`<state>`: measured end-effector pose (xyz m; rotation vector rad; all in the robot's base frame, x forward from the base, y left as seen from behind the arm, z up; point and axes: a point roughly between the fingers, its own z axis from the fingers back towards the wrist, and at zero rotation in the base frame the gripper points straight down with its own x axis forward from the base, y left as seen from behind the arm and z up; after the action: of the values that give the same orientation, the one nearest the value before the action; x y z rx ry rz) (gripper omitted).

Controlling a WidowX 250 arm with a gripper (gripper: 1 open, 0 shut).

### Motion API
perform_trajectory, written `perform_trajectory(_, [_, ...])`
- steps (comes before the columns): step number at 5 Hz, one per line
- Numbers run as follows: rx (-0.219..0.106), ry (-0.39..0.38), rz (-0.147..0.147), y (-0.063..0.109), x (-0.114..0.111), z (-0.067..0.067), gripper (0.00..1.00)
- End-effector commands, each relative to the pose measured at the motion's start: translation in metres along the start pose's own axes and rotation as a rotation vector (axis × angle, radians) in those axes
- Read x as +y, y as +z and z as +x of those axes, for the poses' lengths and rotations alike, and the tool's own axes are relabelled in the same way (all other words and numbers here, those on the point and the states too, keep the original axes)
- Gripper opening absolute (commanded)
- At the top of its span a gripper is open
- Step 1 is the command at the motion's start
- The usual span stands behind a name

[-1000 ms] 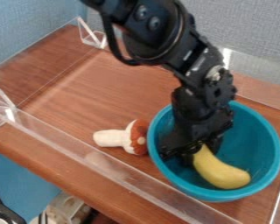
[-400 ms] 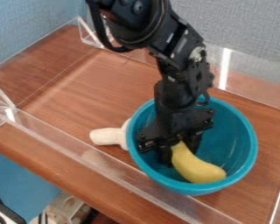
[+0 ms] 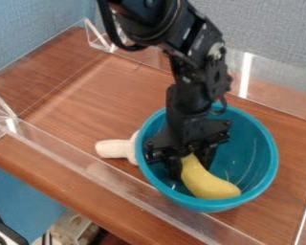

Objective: Remove the yellow object from the blue bowl and put it on the table

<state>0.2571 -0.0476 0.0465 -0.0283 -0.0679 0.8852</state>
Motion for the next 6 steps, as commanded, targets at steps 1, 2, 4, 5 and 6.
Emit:
perform_trajectory(1, [-0.018,-0.051,-0.072,0.025,-0.007,0.014,0.00])
perform_trajectory(2, [0.010,-0.097,-0.096,0.040,-0.006,0.025,0.00])
perform_trajectory(4, [0.023,0.006,-0.137,0.090,0.012,0.056,0.00])
perform_trajectory(5, [0.016,0.130,-0.145,0.096,0.023,0.088,0.00])
perform_trajectory(6, [-0.003,0.229,-0.144,0.095,0.034,0.116,0.00])
